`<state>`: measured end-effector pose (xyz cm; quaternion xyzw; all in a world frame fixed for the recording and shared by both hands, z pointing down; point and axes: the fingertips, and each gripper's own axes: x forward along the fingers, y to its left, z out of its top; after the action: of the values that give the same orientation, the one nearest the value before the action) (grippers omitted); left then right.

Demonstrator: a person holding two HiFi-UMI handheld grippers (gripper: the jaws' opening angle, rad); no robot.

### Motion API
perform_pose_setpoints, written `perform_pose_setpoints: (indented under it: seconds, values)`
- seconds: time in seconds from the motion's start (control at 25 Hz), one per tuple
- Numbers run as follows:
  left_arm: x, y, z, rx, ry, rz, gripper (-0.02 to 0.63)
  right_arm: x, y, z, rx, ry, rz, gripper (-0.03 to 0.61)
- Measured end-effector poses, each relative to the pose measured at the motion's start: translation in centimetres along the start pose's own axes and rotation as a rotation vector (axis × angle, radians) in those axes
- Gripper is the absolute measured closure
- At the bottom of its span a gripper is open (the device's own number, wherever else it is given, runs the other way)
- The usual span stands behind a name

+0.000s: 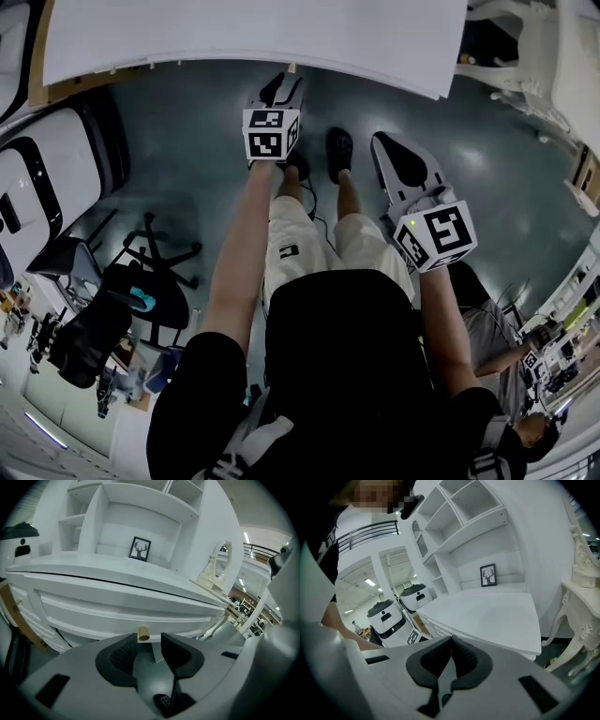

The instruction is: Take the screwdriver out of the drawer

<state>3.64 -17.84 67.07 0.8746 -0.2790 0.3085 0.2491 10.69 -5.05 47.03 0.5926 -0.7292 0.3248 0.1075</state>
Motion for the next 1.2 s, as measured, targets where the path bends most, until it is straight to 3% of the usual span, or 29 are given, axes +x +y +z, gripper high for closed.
perform_pose_setpoints:
  seconds: [0.4,0.64,1.2]
  values:
    - [2.4,0.8,-0.2,0.01,0.014,0.007,0.469,0.3,-0.9,-0.7,0.01,0.011,-0.014,0.561]
    - [3.1,0.8,0.0,0.001,0.003,0.029,0.522,-0.2,-1.6,-1.4,0.023,0.024,-0.027,0.561]
    - [3.0,0.8,-0.1,-0.012,-0.001,0.066,0.528,-0.4,-0.9,-2.7,0.016,0.036,-0.002,0.561]
